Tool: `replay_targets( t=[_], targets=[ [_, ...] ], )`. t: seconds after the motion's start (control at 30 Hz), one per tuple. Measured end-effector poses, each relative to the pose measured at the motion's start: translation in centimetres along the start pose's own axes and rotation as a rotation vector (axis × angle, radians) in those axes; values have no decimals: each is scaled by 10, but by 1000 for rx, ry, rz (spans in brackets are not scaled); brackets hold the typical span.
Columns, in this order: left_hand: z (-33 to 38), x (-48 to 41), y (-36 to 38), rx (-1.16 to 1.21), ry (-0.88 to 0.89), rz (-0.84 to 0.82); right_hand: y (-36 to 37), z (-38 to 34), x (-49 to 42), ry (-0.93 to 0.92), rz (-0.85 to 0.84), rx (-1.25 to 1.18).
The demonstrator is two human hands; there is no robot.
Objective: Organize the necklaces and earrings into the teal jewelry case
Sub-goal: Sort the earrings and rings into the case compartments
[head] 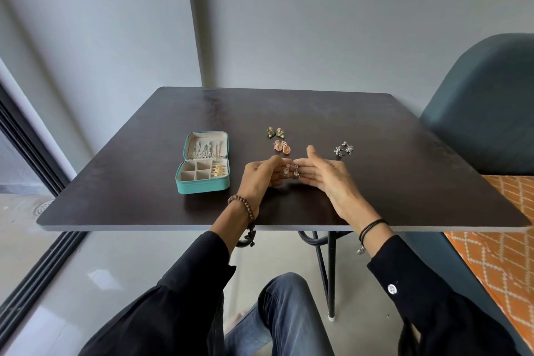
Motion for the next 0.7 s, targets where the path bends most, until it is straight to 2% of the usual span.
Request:
replay_targets(
  t=[0.07, 0.13, 0.2, 0.3, 0.53, 0.7],
  targets=[
    [-2, -2, -2, -69, 62, 4, 0, 1, -3, -43, -28, 47],
    [-7, -4, -5, -159, 121, 30, -3, 4, -7, -110, -21, 197],
    [-11, -8, -6, -234, 154, 78, -3, 6, -9, -161, 31, 335],
    [-11, -13, -6, -417, 204, 133, 0, 3, -11, -237, 106, 420],
    [-10, -24, -8, -553, 183, 200, 11, -2, -27, -344, 214, 658],
    [-12, -29, -8, -698, 174, 206, 15, -2, -33, -389, 224, 718]
  ],
)
Point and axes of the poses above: each hand's wrist, its own x-axis away from the middle knuckle, its own y-axis out of the palm, z = x × y, the point moved 5 cm from there along -x, towards the middle knuckle, and after that the axes turned 9 degrees about y, right-handed, at the moved point
